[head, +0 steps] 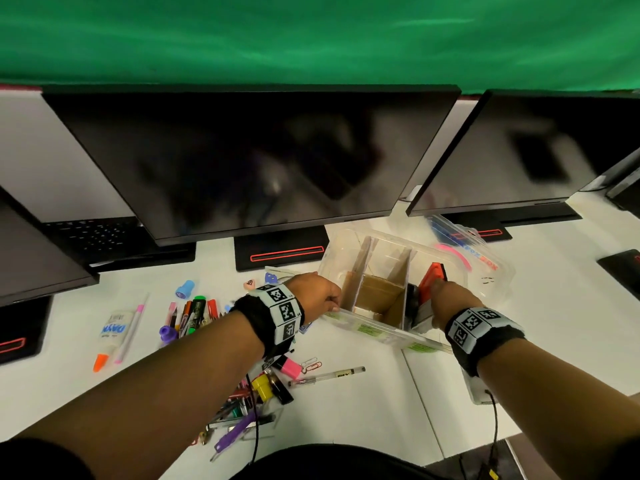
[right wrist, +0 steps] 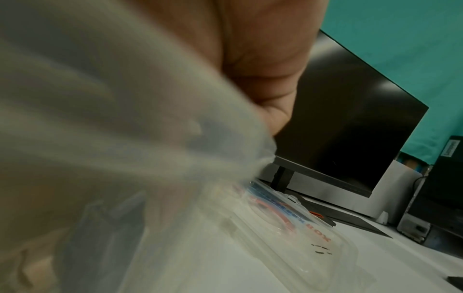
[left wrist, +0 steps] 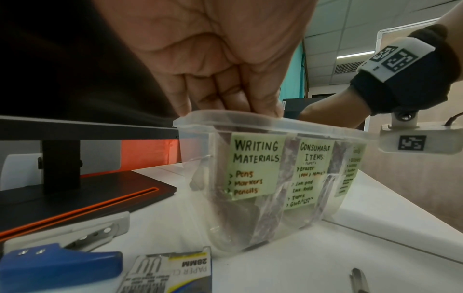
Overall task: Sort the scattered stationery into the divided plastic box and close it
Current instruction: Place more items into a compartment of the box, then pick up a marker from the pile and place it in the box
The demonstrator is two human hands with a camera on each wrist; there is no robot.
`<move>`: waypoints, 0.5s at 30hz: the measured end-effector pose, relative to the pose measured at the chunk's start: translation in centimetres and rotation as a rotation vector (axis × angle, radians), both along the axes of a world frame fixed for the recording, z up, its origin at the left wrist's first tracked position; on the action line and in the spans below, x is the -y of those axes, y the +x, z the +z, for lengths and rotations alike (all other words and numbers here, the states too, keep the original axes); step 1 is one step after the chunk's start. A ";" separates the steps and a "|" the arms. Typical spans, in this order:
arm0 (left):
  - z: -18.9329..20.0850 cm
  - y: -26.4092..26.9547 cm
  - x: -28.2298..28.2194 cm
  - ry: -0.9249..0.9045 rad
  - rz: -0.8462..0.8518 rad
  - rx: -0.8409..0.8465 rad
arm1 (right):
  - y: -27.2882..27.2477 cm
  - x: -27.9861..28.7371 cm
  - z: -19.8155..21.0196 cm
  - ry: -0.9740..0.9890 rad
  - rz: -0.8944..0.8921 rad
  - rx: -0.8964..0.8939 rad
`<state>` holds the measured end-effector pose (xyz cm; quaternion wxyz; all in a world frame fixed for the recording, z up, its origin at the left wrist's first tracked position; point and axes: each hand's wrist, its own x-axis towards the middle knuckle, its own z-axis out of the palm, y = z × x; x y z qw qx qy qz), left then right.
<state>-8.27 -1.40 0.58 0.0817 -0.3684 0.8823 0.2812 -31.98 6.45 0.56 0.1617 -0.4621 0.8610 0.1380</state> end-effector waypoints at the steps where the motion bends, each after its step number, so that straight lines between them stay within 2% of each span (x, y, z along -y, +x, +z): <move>1: 0.0 0.3 -0.1 -0.001 0.000 -0.001 | 0.1 0.0 0.1 -0.009 0.019 -0.002; 5: -0.1 1.9 -0.1 -0.044 0.006 -0.049 | 0.3 -0.5 1.2 -0.034 0.041 -0.010; 9: 0.1 4.1 0.5 -0.068 0.065 -0.082 | 1.8 -0.1 3.3 -0.096 0.085 -0.092; 11: 0.3 5.7 0.9 -0.075 0.102 -0.096 | 3.5 0.4 4.0 -0.179 0.207 -0.062; 15: 0.2 10.6 1.7 -0.086 0.203 -0.037 | 8.6 1.0 3.0 -0.251 0.530 0.135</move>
